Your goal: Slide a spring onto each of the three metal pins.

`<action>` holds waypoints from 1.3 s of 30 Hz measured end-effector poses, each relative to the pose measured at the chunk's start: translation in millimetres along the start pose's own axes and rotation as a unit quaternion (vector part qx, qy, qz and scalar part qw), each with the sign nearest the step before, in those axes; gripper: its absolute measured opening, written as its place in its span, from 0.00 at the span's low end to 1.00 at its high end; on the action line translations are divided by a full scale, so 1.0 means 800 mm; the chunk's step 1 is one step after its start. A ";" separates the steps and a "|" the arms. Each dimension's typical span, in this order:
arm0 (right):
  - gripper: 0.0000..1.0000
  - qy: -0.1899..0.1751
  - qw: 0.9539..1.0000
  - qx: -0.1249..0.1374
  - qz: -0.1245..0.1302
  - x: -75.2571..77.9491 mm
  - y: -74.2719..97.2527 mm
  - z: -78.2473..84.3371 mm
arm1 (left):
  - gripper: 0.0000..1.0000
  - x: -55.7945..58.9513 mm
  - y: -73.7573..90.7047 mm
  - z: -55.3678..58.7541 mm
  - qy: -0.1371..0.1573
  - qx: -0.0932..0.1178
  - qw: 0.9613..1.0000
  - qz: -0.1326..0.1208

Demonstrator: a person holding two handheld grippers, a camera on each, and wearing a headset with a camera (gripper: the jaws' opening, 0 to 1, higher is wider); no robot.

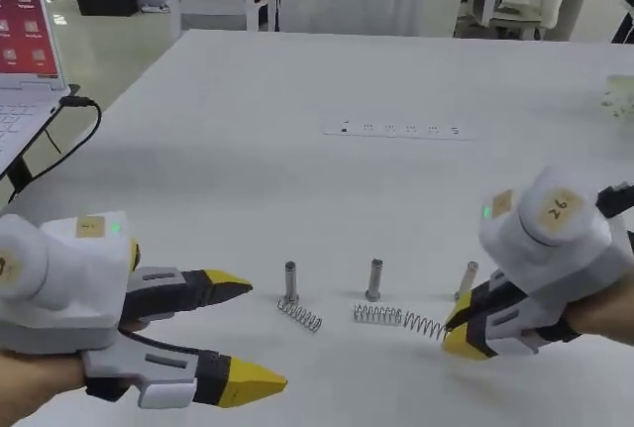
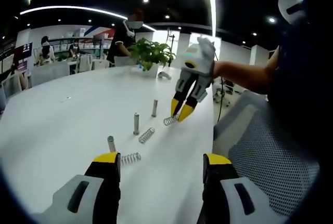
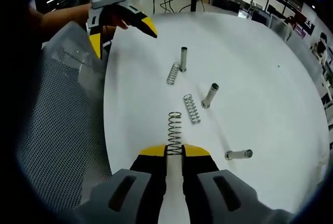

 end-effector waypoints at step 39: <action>0.08 0.065 0.997 0.006 -0.041 -0.041 -0.021 -0.064 | 0.34 -0.012 -0.059 -0.001 -0.054 -0.029 0.991 0.119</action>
Point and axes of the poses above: the centre of the closed fingertips' face, and the gripper's own axes: y roughly backward along the fingers, x roughly to its right, z roughly out of its underside, the point moved 7 cm from there along y, roughly backward along the fingers, and after that the axes turned 7 degrees about z, right-handed, at the moved point
